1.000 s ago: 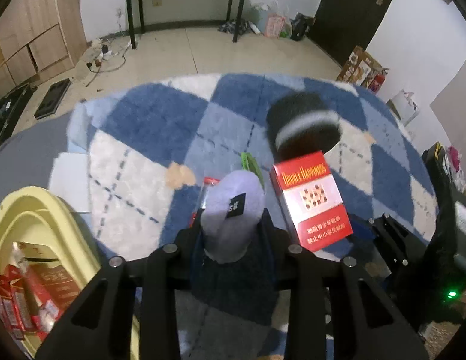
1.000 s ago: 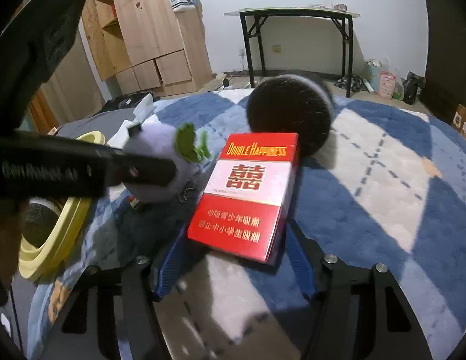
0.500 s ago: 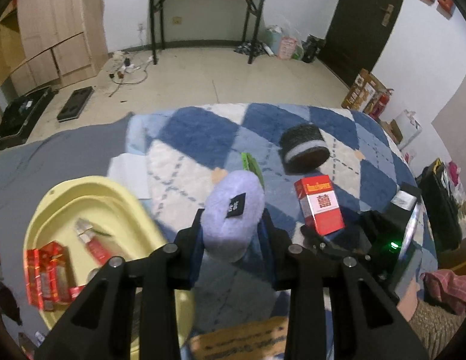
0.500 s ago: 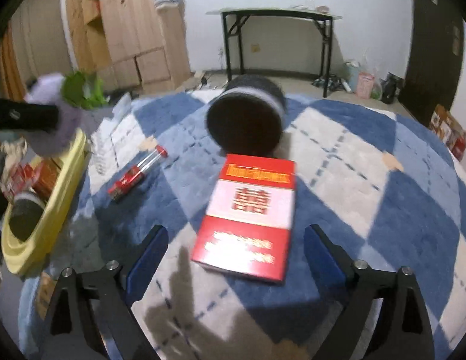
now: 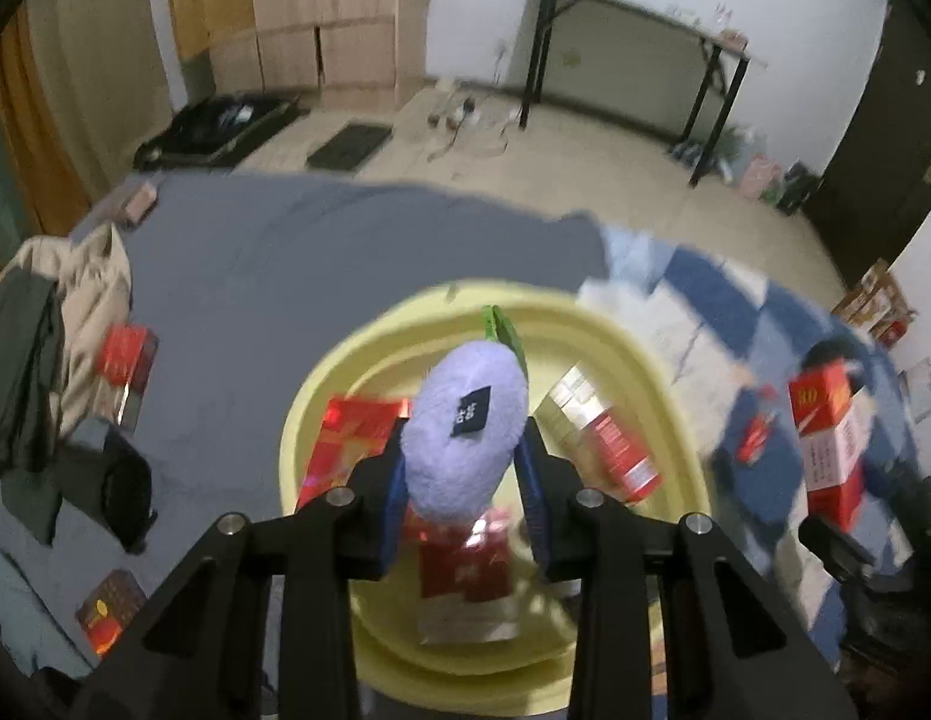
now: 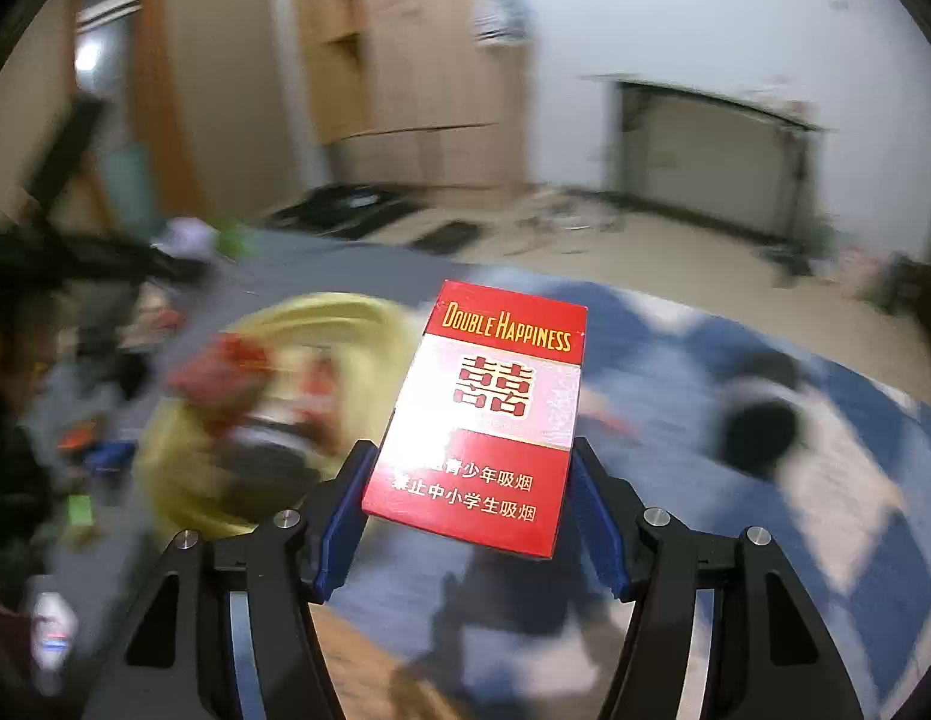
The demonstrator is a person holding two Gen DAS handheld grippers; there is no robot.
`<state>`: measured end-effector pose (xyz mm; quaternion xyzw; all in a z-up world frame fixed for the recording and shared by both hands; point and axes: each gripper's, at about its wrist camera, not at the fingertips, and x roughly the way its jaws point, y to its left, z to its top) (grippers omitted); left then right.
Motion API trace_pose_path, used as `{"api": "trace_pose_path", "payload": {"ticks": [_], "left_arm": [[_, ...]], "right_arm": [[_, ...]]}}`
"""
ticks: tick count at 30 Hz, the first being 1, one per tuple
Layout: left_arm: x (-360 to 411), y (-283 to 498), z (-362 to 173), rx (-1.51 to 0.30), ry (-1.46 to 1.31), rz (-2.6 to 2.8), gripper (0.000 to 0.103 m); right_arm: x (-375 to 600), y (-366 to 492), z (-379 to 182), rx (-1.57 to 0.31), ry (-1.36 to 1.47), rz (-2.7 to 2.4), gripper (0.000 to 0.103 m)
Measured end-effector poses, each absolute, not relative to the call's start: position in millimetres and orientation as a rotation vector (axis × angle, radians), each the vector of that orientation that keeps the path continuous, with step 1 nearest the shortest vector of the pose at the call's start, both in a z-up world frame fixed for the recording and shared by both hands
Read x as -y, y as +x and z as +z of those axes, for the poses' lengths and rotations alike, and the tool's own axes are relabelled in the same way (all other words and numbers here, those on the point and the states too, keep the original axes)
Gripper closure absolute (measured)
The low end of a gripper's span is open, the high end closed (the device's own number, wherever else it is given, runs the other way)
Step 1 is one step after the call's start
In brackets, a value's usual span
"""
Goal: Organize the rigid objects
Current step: 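Carry plush and Double Happiness box into yellow tray and release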
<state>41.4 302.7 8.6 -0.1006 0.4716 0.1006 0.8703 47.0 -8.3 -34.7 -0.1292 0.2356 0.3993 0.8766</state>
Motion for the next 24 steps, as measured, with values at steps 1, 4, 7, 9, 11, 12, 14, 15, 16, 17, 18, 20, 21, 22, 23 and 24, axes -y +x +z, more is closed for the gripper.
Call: {"api": "trace_pose_path", "payload": {"ticks": [1,4,7,9,11,12,14,15,16,17,18,20,21,22,23,24], "left_arm": [[-306.1,43.5,0.7,-1.005,-0.214,0.217,0.068],[-318.3,46.8,-16.2,-1.031,-0.271,0.228,0.068],[-329.2,50.2,-25.8,-1.041,-0.316,0.21,0.068],[-331.8,49.8,-27.9,-1.035,-0.344,0.195,0.068],[-334.4,50.9,-29.1,-1.027,-0.362,0.185,0.068],[-335.4,51.0,-30.8,-1.026,-0.367,0.18,0.068],[-335.1,51.2,-32.7,-1.026,-0.381,0.169,0.067],[-335.3,51.2,-33.5,-1.024,-0.385,0.169,0.067],[-335.0,51.6,-33.3,-1.018,-0.388,0.172,0.067],[-334.7,52.3,-33.1,-1.018,-0.389,0.175,0.067],[-334.8,52.5,-32.9,-1.021,-0.388,0.179,0.065],[-335.4,52.6,-29.4,-1.003,-0.388,0.196,0.051],[-335.6,51.3,-26.3,-0.981,-0.388,0.208,0.04],[-336.8,49.4,-21.4,-0.955,-0.389,0.222,0.029],[-337.6,47.9,-15.4,-0.931,-0.398,0.228,0.025],[-337.9,46.8,-8.3,-0.911,-0.413,0.227,0.018]], "right_arm": [[-10.7,41.0,-31.6,-0.504,-0.303,0.88,0.041],[-55.6,26.7,-37.5,-0.532,-0.423,0.939,0.041],[-89.2,24.9,-53.7,-0.581,-0.509,0.957,0.041],[-105.2,32.7,-59.7,-0.609,-0.524,0.952,0.041],[-117.0,40.2,-66.6,-0.636,-0.538,0.944,0.041],[-123.9,46.0,-68.1,-0.643,-0.545,0.94,0.041],[-135.7,46.9,-72.3,-0.625,-0.572,0.923,0.041],[-145.5,43.9,-73.8,-0.614,-0.58,0.917,0.041],[-149.6,45.0,-74.8,-0.607,-0.59,0.908,0.041],[-154.5,47.1,-78.8,-0.614,-0.597,0.899,0.041],[-156.6,47.1,-81.4,-0.615,-0.603,0.893,0.04],[-159.5,43.3,-83.9,-0.586,-0.621,0.888,0.037],[-157.3,39.8,-83.6,-0.579,-0.614,0.898,0.033],[-153.5,38.3,-82.7,-0.572,-0.605,0.906,0.029],[-148.1,36.4,-80.6,-0.562,-0.593,0.911,0.02],[-144.4,33.0,-76.8,-0.546,-0.572,0.919,0.013]]}}
